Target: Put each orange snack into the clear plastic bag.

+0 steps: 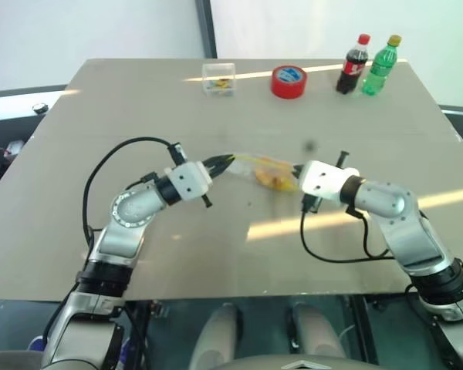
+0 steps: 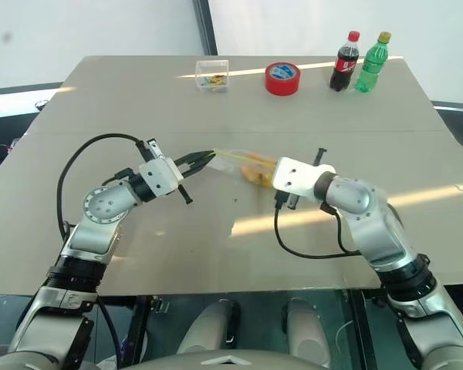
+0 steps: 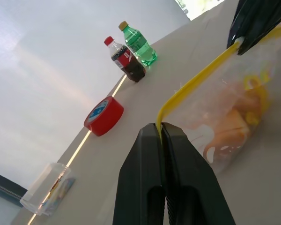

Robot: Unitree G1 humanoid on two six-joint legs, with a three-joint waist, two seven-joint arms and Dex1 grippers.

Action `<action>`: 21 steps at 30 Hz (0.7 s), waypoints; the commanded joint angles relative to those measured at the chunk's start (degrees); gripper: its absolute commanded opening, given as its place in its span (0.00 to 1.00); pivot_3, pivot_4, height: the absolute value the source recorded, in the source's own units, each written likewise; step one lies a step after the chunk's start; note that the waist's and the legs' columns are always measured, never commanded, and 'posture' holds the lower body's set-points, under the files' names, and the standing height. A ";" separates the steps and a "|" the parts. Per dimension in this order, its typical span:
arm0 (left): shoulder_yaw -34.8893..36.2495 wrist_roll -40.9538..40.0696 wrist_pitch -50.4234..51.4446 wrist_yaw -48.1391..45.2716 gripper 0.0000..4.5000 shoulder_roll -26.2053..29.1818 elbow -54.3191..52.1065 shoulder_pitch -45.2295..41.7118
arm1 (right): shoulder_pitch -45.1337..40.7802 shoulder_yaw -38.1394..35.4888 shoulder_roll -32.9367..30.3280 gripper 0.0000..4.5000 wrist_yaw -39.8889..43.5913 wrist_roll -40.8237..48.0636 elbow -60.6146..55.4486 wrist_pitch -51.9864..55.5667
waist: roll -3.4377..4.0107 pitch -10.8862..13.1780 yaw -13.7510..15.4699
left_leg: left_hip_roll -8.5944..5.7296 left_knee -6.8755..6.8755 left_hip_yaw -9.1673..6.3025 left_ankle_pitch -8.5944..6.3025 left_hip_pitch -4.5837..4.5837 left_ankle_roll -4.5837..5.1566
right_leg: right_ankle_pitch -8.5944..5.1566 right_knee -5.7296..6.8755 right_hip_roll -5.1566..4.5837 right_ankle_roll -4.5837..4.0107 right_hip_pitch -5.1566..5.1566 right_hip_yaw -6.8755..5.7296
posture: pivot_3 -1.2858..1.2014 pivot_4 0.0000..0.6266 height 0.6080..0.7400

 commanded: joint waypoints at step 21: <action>7.27 -3.65 6.30 5.81 0.00 -1.00 8.13 -14.92 | -13.09 -12.09 -5.42 0.03 -7.97 3.62 12.19 -3.66 | -0.03 0.02 0.00 | -0.06 -0.16 0.03 0.01 0.03 -0.01 | 0.00 -0.06 -0.04 0.00 0.00 0.02 | 0.52 0.24 1.00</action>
